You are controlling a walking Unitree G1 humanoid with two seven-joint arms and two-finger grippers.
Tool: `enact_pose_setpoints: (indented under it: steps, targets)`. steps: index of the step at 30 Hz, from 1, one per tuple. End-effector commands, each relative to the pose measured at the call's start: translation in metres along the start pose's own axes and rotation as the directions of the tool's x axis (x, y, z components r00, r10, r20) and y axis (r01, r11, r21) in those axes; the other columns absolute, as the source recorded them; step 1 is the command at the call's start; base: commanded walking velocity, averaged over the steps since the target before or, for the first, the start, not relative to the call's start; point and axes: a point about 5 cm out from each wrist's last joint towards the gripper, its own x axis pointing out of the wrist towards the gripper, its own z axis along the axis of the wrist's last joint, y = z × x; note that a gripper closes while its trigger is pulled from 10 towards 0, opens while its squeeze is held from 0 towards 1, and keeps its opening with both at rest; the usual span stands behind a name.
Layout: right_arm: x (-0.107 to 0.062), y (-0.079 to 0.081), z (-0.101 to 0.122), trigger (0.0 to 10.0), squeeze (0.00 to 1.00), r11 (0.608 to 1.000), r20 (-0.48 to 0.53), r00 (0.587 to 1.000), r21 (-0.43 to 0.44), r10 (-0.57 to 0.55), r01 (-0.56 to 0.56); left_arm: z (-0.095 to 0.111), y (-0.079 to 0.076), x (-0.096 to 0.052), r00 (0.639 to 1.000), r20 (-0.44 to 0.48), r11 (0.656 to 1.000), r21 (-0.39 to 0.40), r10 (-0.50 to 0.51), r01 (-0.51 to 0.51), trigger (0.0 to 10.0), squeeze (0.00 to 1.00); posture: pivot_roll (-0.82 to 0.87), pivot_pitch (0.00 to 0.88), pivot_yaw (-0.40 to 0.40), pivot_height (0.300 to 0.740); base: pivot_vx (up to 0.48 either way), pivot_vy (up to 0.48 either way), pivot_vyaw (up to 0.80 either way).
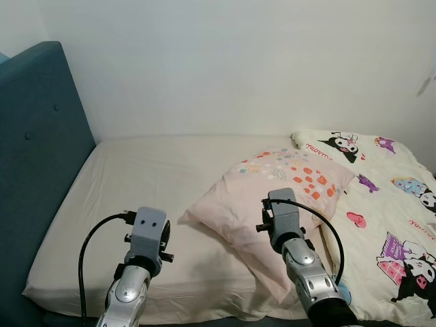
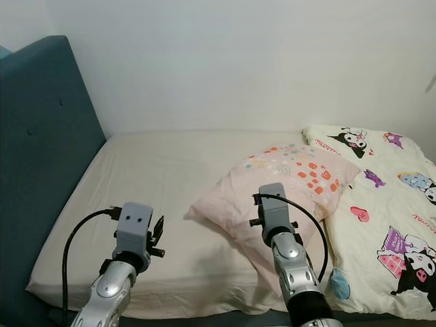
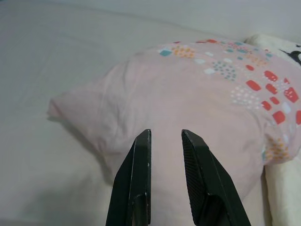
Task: Clean up the room
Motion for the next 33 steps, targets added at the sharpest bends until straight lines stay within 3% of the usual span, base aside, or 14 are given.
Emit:
enact_pose_setpoints:
  steps: [1,7,29,33]
  targets:
    - [-0.0021,0.0059,-0.0093,10.0,0.0,1.0,-0.042,0.999,0.0,0.025,-0.025,0.0008,-0.001,-0.0009,1.0,0.005,1.0,-0.01,-0.008,0.008,10.0,0.0,0.06,0.01,-0.043,0.74,0.0,0.0,0.0]
    - [-0.0037,0.0129,-0.0125,10.0,0.0,0.999,-0.05,0.997,-0.002,0.05,-0.05,0.0018,-0.0009,-0.0033,1.0,0.019,1.0,-0.02,-0.02,0.021,10.0,0.0,0.06,0.012,-0.046,0.74,0.0,0.0,0.0]
    - [-0.0042,0.0124,-0.013,10.0,0.0,0.998,-0.055,0.997,-0.01,0.061,-0.061,0.0032,-0.0013,-0.0041,0.999,0.029,0.999,-0.034,-0.025,0.026,10.0,0.0,0.05,0.014,-0.05,0.74,0.296,0.0,0.0]
    - [-0.0039,0.0119,-0.0128,10.0,0.0,0.998,-0.055,0.997,-0.015,0.062,-0.063,0.0022,-0.0003,-0.0032,1.0,0.021,1.0,-0.03,-0.009,0.009,10.0,0.0,0.05,0.015,-0.05,0.74,0.0,0.0,0.0]
